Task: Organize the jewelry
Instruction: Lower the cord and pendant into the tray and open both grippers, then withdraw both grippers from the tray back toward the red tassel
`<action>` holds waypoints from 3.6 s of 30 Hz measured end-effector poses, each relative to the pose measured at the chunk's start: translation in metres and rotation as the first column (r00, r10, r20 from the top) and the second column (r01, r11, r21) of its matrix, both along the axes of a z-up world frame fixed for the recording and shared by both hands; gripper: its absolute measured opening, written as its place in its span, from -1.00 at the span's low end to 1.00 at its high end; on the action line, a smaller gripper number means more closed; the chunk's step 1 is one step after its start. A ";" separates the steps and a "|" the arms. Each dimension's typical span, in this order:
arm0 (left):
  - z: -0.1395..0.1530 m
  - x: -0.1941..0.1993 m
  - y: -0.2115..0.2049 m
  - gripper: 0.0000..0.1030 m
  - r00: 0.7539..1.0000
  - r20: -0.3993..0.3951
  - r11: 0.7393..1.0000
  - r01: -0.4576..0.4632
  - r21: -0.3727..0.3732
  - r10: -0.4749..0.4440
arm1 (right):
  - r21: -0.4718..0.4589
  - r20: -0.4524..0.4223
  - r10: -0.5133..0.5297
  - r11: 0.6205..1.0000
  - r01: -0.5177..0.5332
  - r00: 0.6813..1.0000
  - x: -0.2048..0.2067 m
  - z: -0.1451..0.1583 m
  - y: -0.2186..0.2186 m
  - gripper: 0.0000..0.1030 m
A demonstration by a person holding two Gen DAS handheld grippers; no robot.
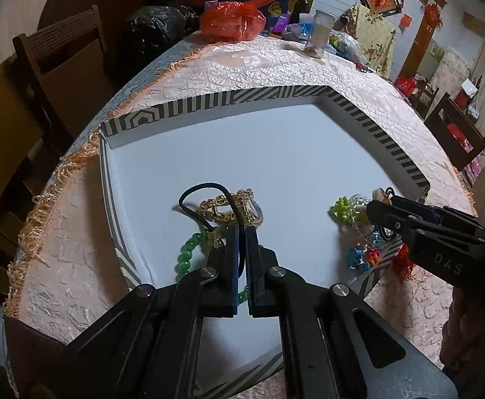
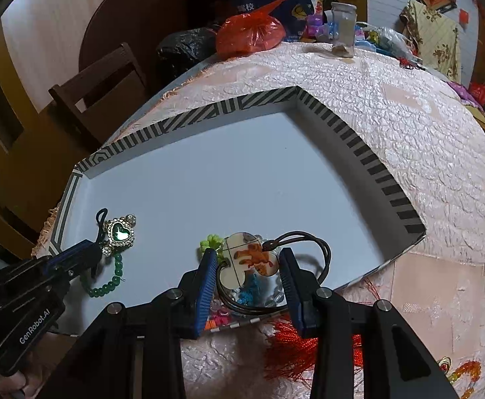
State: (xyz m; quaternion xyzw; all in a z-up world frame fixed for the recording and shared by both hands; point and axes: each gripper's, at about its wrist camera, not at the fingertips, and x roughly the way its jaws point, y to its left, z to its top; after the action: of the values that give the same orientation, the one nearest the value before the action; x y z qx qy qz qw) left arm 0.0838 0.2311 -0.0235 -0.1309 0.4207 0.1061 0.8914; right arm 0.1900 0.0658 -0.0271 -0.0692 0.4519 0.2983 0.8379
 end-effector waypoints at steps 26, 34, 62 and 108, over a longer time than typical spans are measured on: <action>0.009 0.000 -0.006 0.02 0.999 -0.033 0.999 -0.008 0.050 0.009 | 0.010 0.032 -0.026 1.000 0.025 0.999 -0.009 0.021 -0.010 -0.14; 0.012 -0.006 -0.006 0.18 0.999 -0.043 0.998 -0.015 0.067 0.018 | 0.017 0.032 -0.037 0.999 0.036 0.999 -0.013 0.024 -0.017 -0.14; 0.036 -0.009 -0.134 0.27 0.970 0.013 0.968 0.243 0.059 -0.244 | -0.024 0.085 -0.377 0.925 0.380 0.922 -0.064 0.012 -0.260 -0.09; 0.001 0.069 -0.248 0.53 0.806 -0.053 0.792 0.590 0.155 -0.590 | -0.069 0.126 -0.461 0.879 0.472 0.878 -0.060 -0.029 -0.305 -0.56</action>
State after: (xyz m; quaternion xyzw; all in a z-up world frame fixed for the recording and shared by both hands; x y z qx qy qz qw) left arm 0.1529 -0.0173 -0.0229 0.0808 0.4312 -0.1424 0.8873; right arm 0.1303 -0.2389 -0.0557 -0.0145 0.4243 0.0612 0.9033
